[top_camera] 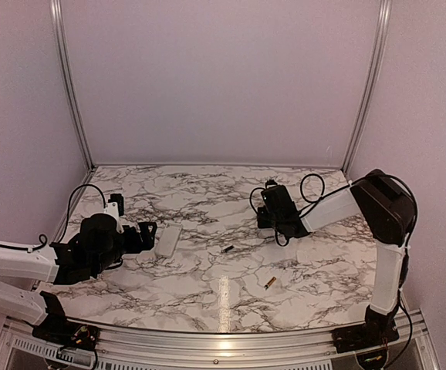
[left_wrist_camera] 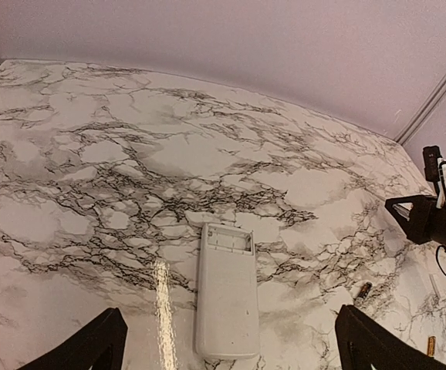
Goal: Unload the batteries from the remote control
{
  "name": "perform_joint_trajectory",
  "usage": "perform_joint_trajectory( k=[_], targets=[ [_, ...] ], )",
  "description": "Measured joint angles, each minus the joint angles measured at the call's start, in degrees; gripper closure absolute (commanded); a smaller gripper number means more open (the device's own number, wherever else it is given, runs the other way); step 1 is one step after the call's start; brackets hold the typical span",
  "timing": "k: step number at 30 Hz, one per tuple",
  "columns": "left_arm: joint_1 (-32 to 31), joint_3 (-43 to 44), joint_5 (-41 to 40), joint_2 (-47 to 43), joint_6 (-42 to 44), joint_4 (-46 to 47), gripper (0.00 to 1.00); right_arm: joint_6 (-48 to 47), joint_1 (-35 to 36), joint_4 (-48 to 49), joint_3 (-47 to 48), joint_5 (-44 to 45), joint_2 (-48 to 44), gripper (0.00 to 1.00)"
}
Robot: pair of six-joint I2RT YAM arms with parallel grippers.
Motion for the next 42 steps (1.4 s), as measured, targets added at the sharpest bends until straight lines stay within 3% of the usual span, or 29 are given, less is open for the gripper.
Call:
perform_joint_trajectory(
  k=[7, 22, 27, 32, 37, 42],
  targets=[
    [0.00, -0.09, 0.02, 0.04, 0.02, 0.15, 0.01, 0.98, -0.04, 0.37, -0.07, -1.84, 0.83, 0.80],
    [0.00, -0.46, 0.44, 0.00, 0.04, 0.15, 0.01, 1.64, -0.04, -0.85, -0.52, -3.28, 1.18, 0.78],
    [0.00, -0.94, 0.44, -0.76, 0.11, 0.17, 0.01, 1.20, -0.04, -2.89, -0.52, -3.54, 0.39, 0.66],
    [0.00, -1.38, 0.42, -2.14, 0.44, 0.35, 0.01, -0.24, -0.04, -6.03, -0.72, -3.34, -5.77, 0.47],
    [0.00, -2.01, 0.35, -3.19, 1.07, 0.81, 0.01, -1.88, -0.04, -7.50, -1.25, -2.29, -15.43, 0.05],
    [0.00, -3.19, -1.64, -6.32, 2.34, 1.20, 0.01, -3.72, -0.04, -8.26, -4.00, -0.52, -24.46, 0.02]
  ],
)
